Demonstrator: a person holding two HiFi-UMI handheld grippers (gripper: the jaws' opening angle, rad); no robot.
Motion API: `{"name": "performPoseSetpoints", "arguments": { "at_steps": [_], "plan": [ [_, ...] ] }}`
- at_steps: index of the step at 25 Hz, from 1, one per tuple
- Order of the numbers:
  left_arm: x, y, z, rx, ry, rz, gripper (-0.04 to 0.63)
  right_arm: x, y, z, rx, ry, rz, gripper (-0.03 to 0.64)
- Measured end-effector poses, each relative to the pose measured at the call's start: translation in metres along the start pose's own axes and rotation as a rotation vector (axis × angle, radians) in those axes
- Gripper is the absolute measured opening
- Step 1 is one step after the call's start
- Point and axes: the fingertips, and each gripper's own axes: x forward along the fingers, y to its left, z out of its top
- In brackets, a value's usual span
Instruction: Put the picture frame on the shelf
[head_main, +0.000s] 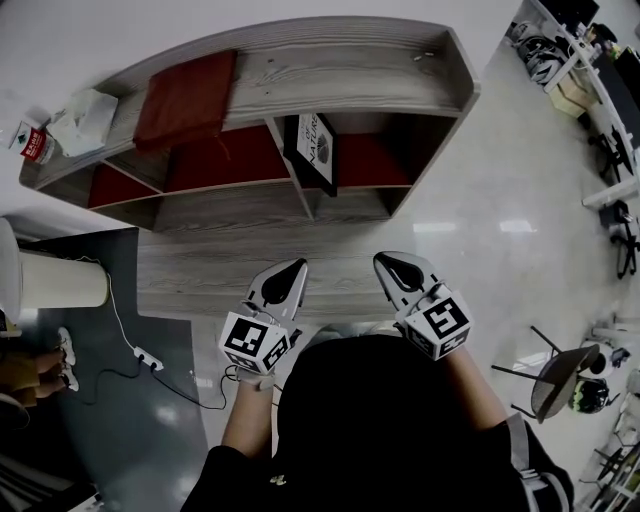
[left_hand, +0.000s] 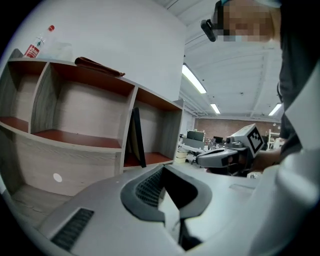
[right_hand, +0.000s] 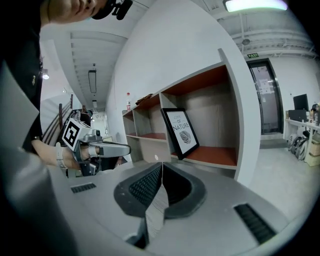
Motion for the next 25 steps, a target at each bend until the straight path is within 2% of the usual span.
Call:
{"name": "performPoseSetpoints", "arguments": {
  "at_steps": [9, 16, 25],
  "plan": [
    [-0.001, 0.009, 0.001, 0.049, 0.018, -0.035, 0.009, 0.015, 0.012, 0.005, -0.038, -0.01, 0.022, 0.0],
    [0.005, 0.013, -0.001, 0.056, 0.026, -0.052, 0.009, 0.024, 0.01, 0.01, -0.036, -0.034, 0.022, 0.0],
    [0.008, 0.014, -0.001, 0.053, 0.026, -0.061, 0.009, 0.028, 0.011, 0.007, -0.042, -0.015, 0.023, 0.0]
  ]
}}
